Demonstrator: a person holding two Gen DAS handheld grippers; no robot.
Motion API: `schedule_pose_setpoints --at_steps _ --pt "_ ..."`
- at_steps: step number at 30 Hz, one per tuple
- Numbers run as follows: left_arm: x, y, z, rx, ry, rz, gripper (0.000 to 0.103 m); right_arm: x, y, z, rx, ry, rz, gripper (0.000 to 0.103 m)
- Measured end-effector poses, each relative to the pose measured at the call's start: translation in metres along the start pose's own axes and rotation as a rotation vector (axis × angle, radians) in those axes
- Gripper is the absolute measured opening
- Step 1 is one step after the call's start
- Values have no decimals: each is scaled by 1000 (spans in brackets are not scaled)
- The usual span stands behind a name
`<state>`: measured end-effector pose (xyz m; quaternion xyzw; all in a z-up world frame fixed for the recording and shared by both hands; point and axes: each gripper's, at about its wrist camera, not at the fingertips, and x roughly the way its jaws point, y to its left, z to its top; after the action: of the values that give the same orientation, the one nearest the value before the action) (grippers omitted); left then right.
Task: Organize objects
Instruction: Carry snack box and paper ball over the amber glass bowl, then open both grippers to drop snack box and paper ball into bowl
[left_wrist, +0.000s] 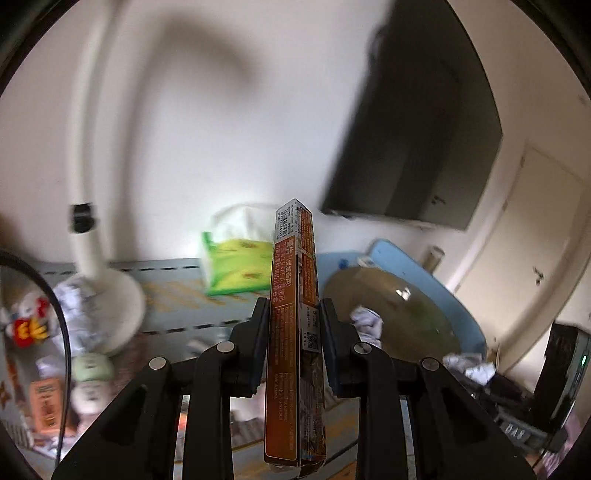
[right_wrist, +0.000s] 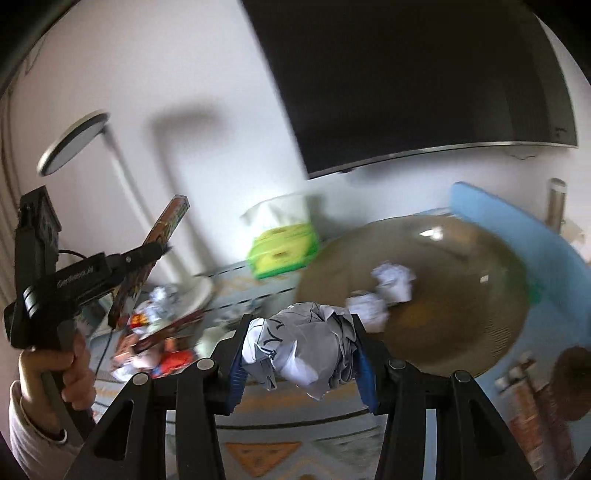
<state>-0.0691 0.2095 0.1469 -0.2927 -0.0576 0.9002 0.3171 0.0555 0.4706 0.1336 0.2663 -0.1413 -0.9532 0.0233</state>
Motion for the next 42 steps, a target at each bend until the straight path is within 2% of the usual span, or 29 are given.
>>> schedule_pose_setpoints --at_steps 6,15,20,28,42 --pt "41 -42 -5 73 60 -63 23 -3 -40 15 22 -11 -94 48" --pt "84 -79 -12 104 128 -149 23 3 -84 31 27 8 -206 48" --pt "106 -92 -22 117 173 -189 23 16 -95 33 29 39 -227 48" --pt "118 -111 -34 147 184 -250 23 27 -108 36 53 49 -250 48" --pt "137 -119 -38 136 187 -275 24 42 -114 38 92 66 -247 48"
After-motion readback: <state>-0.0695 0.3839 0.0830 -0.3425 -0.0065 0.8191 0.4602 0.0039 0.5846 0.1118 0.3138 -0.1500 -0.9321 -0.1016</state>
